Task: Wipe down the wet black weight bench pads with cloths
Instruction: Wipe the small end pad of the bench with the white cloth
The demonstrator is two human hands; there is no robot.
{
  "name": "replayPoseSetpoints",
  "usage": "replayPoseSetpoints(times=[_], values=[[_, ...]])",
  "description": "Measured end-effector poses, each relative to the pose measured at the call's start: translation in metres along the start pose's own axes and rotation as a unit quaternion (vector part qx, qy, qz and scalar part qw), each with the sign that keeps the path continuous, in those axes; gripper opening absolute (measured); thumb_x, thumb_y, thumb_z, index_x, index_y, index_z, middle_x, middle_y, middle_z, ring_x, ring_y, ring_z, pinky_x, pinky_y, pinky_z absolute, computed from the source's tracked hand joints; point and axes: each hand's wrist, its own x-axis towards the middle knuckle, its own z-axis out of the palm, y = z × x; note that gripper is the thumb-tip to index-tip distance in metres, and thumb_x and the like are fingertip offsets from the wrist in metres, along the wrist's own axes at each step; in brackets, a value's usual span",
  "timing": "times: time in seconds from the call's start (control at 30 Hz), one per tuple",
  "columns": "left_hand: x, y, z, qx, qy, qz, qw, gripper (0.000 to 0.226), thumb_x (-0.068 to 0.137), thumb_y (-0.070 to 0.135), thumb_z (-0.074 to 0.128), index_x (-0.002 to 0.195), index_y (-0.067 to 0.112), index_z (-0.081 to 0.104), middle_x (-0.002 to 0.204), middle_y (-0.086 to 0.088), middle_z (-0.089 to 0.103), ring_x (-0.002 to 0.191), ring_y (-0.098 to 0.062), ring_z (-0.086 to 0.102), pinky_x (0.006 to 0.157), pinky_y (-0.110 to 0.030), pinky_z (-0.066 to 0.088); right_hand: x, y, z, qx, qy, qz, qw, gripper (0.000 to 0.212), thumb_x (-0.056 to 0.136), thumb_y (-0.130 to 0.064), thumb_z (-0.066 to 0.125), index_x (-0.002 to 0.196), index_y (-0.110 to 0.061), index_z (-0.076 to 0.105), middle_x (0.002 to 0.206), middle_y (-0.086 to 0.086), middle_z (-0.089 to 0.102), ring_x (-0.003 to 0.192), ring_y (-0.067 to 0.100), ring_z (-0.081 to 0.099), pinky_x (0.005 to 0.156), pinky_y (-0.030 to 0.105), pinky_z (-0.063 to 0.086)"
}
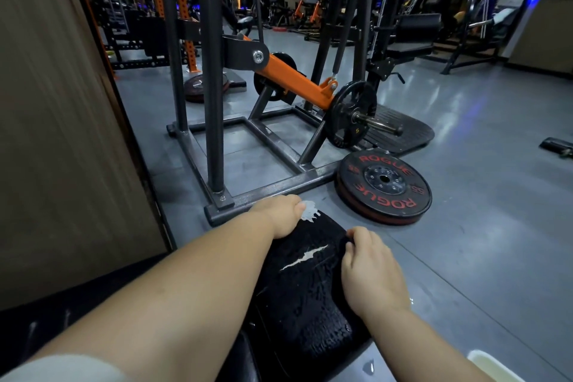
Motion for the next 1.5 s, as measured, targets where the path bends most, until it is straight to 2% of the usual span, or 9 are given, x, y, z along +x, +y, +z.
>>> replayPoseSetpoints(times=[0.13,0.4,0.6,0.7,0.87,1.03,1.23,1.4,1.5], values=[[-0.013,-0.011,0.000,0.012,-0.002,-0.020,1.000,0.046,0.106,0.042,0.019,0.138,0.021,0.045,0.145,-0.003,0.047,0.131,-0.027,0.043,0.101,-0.037,0.034,0.000,0.000,-0.002,-0.010,-0.014,0.001,1.000,0.021,0.100,-0.029,0.029,0.110,-0.026,0.047,0.115,-0.001,0.051,0.104,0.024,0.048,0.076,0.033,0.034],[-0.067,-0.056,-0.003,-0.020,-0.001,-0.071,0.997,0.043,0.106,0.039,0.024,0.141,0.022,0.043,0.144,-0.001,0.048,0.130,-0.024,0.045,0.101,-0.030,0.034,-0.003,-0.003,-0.004,-0.011,-0.026,-0.010,1.000,0.030,0.101,-0.030,0.027,0.125,-0.026,0.045,0.126,0.000,0.052,0.110,0.024,0.050,0.079,0.033,0.037],[-0.052,-0.042,-0.009,0.003,-0.011,-0.109,0.994,0.036,0.106,0.037,0.022,0.115,0.013,0.048,0.134,-0.011,0.053,0.120,-0.030,0.049,0.085,-0.031,0.034,-0.003,-0.004,-0.003,-0.008,-0.029,-0.006,1.000,0.031,0.101,-0.028,0.026,0.127,-0.025,0.043,0.127,0.002,0.051,0.112,0.027,0.050,0.082,0.036,0.038],[-0.035,-0.032,-0.008,-0.023,-0.023,-0.103,0.994,0.041,0.106,0.036,0.021,0.124,0.011,0.049,0.138,-0.012,0.050,0.124,-0.029,0.047,0.089,-0.032,0.033,0.000,-0.003,-0.001,-0.011,-0.031,-0.008,0.999,0.030,0.101,-0.027,0.025,0.126,-0.026,0.042,0.123,0.002,0.051,0.108,0.027,0.050,0.077,0.035,0.034],[-0.031,-0.024,-0.009,-0.086,-0.030,-0.122,0.988,0.040,0.107,0.028,0.023,0.122,0.005,0.052,0.132,-0.014,0.054,0.121,-0.029,0.049,0.093,-0.032,0.034,0.002,-0.001,0.000,-0.011,-0.027,-0.005,1.000,0.031,0.101,-0.026,0.024,0.126,-0.027,0.042,0.121,0.002,0.051,0.105,0.027,0.050,0.075,0.034,0.033],[-0.053,-0.036,0.002,-0.108,0.014,-0.173,0.979,0.045,0.106,0.034,0.019,0.129,0.006,0.047,0.140,-0.017,0.048,0.125,-0.032,0.047,0.097,-0.033,0.037,0.001,-0.001,0.000,-0.003,-0.024,0.000,1.000,0.032,0.101,-0.025,0.025,0.127,-0.027,0.043,0.124,0.001,0.049,0.106,0.028,0.051,0.074,0.034,0.035],[-0.078,-0.024,-0.004,-0.129,0.036,-0.231,0.964,0.038,0.103,0.017,0.035,0.133,-0.002,0.048,0.134,-0.020,0.053,0.124,-0.034,0.051,0.097,-0.036,0.041,-0.001,-0.003,-0.002,-0.004,-0.020,-0.002,1.000,0.027,0.101,-0.026,0.026,0.118,-0.022,0.047,0.120,0.004,0.051,0.102,0.031,0.051,0.072,0.035,0.034],[-0.075,-0.007,-0.010,-0.258,0.045,-0.241,0.935,0.050,0.105,0.032,0.032,0.135,-0.003,0.048,0.139,-0.021,0.049,0.126,-0.037,0.047,0.102,-0.037,0.040,-0.001,-0.006,-0.003,-0.014,-0.017,-0.002,1.000,0.028,0.101,-0.026,0.027,0.116,-0.018,0.049,0.120,0.007,0.050,0.102,0.034,0.052,0.072,0.036,0.034],[-0.076,0.003,0.000,-0.269,0.064,-0.295,0.915,0.059,0.100,0.041,0.031,0.145,0.004,0.037,0.152,-0.018,0.030,0.137,-0.034,0.032,0.113,-0.042,0.030,-0.001,-0.004,-0.003,-0.010,-0.011,-0.005,1.000,0.029,0.101,-0.025,0.029,0.118,-0.016,0.050,0.122,0.008,0.048,0.100,0.035,0.052,0.071,0.036,0.033]])
